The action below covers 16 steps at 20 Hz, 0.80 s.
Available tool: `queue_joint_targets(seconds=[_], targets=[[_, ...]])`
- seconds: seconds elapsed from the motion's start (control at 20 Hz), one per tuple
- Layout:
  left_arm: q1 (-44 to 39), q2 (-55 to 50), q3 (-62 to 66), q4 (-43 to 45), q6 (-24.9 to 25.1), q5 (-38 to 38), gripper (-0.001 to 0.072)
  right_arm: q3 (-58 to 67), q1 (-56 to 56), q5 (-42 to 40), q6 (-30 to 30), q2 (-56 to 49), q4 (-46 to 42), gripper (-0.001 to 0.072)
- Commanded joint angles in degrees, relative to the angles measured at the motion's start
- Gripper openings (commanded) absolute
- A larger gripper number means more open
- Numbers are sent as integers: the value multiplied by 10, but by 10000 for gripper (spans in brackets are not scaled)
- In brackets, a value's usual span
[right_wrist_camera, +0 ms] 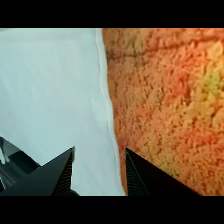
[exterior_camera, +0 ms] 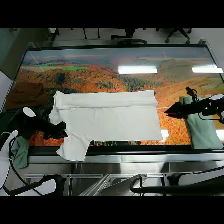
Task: Fold the shirts.
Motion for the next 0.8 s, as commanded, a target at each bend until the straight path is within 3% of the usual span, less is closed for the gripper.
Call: queue_joint_targets(seconds=[0.0,0.2,0.6,0.65,0.7,0.75], targets=[[1,0,5,-10,20,-23,12,-50,0,4,30,18,-37,362],[0,0,5,-10,20,-40,12,-118,1,-14,56,69,-85,363],[0,0,5,-12,20,-41,12,-221,113,-96,44,84,-55,361],[0,1,5,-12,20,-43,13,-219,131,-97,30,86,-35,324],[0,3,5,-12,23,-50,12,-213,143,-94,19,89,-23,70],[0,11,5,-10,24,-58,12,-205,145,-94,20,97,-24,20]])
